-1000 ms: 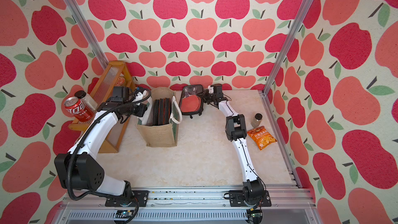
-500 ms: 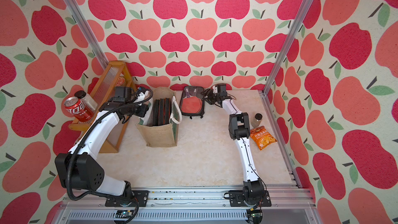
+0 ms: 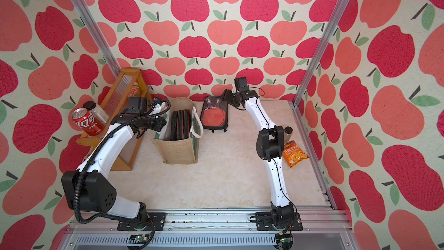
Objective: Remove the ping pong set from the canvas bag
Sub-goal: Place the ping pong set at the center of the board, then pick up the ping pong set from the canvas bag.
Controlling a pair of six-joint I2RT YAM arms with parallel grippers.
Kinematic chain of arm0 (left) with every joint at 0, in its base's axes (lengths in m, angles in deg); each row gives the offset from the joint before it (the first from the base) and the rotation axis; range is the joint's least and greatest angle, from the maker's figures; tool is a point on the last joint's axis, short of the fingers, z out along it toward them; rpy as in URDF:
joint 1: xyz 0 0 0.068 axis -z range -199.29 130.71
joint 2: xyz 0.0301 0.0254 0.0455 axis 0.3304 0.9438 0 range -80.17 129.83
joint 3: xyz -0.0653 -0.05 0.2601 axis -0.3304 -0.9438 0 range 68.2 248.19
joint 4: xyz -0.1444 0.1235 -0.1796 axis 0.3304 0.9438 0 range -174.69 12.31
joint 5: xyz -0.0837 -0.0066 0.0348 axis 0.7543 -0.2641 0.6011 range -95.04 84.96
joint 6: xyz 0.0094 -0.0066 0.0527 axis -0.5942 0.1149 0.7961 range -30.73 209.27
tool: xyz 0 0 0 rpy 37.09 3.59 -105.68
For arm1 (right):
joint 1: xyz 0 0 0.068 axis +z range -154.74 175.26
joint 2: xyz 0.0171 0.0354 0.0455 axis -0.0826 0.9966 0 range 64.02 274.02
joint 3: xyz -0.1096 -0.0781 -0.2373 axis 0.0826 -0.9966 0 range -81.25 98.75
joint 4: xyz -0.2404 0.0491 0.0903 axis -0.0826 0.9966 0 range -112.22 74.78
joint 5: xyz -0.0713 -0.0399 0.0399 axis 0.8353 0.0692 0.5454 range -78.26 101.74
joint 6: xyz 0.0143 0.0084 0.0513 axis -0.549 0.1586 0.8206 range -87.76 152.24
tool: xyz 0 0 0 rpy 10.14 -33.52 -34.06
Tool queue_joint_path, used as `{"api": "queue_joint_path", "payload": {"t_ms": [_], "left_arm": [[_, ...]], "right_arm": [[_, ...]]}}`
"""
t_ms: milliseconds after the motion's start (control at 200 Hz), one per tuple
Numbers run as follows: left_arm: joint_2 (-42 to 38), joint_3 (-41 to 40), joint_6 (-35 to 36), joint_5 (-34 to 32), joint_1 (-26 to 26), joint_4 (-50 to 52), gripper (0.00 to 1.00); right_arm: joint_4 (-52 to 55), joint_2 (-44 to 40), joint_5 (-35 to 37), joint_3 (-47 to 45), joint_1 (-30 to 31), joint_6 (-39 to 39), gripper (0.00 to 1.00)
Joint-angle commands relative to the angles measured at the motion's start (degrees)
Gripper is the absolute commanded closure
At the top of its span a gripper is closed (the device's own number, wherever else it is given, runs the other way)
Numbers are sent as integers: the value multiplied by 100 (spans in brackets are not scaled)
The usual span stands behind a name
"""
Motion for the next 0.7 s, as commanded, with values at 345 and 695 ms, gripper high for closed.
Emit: {"api": "queue_joint_path", "payload": {"t_ms": [345, 695], "left_arm": [[154, 58, -63, 219, -51, 294, 99], [-8, 149, -271, 247, -26, 202, 100]], "right_arm": [[1554, -478, 513, 1569, 1479, -874, 41], [1504, -513, 227, 1697, 2328, -743, 50]]}}
